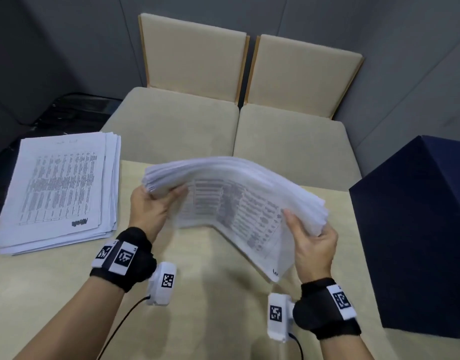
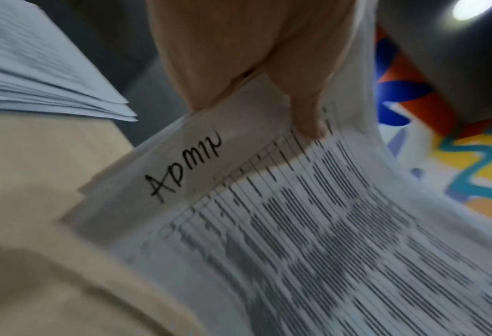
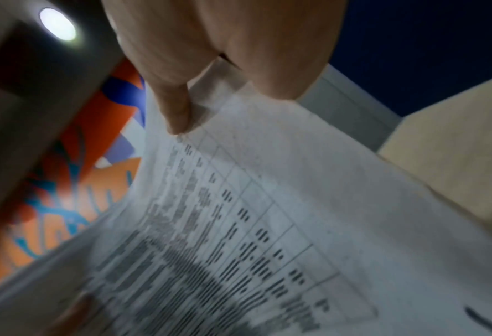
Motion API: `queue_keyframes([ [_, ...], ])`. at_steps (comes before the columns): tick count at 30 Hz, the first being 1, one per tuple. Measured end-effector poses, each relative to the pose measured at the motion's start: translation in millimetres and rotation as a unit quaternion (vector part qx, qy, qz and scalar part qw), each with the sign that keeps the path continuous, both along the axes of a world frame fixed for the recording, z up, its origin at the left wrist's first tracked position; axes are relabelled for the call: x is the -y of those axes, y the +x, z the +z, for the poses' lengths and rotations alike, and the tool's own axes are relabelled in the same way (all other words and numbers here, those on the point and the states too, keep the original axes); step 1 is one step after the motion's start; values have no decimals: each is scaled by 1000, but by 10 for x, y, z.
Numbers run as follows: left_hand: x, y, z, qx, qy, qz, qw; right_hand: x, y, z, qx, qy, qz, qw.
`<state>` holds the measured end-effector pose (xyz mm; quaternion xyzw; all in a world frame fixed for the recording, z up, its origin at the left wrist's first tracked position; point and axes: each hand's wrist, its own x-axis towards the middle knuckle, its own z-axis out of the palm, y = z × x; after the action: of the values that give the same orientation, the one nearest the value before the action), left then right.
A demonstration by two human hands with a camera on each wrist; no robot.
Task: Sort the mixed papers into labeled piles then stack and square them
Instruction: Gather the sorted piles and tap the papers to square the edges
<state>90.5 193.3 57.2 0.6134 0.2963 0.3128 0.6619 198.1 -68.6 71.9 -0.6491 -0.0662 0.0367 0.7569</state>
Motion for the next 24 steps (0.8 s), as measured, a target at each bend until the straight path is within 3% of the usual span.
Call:
queue_keyframes([
  [4, 98, -92, -86, 16, -16, 5, 1000, 7, -52, -79, 78, -34, 3, 996],
  [8, 63, -128, -354, -75, -42, -24, 996, 194, 29, -545, -46, -97, 26, 994],
  [11, 37, -1, -356, -79, -54, -38, 995, 203, 154, -667, -106, -80, 28, 991],
  [17, 85, 154, -419, -50, -60, -21, 997, 5, 305, -674, -60, -72, 20, 995],
  [21, 144, 119, -499, -123, -51, -55, 990, 147, 373, -823, -87, -213, 96, 969],
  [24, 177, 76, -339, -147, -45, -71, 986, 222, 379, -656, -78, -293, 140, 943],
])
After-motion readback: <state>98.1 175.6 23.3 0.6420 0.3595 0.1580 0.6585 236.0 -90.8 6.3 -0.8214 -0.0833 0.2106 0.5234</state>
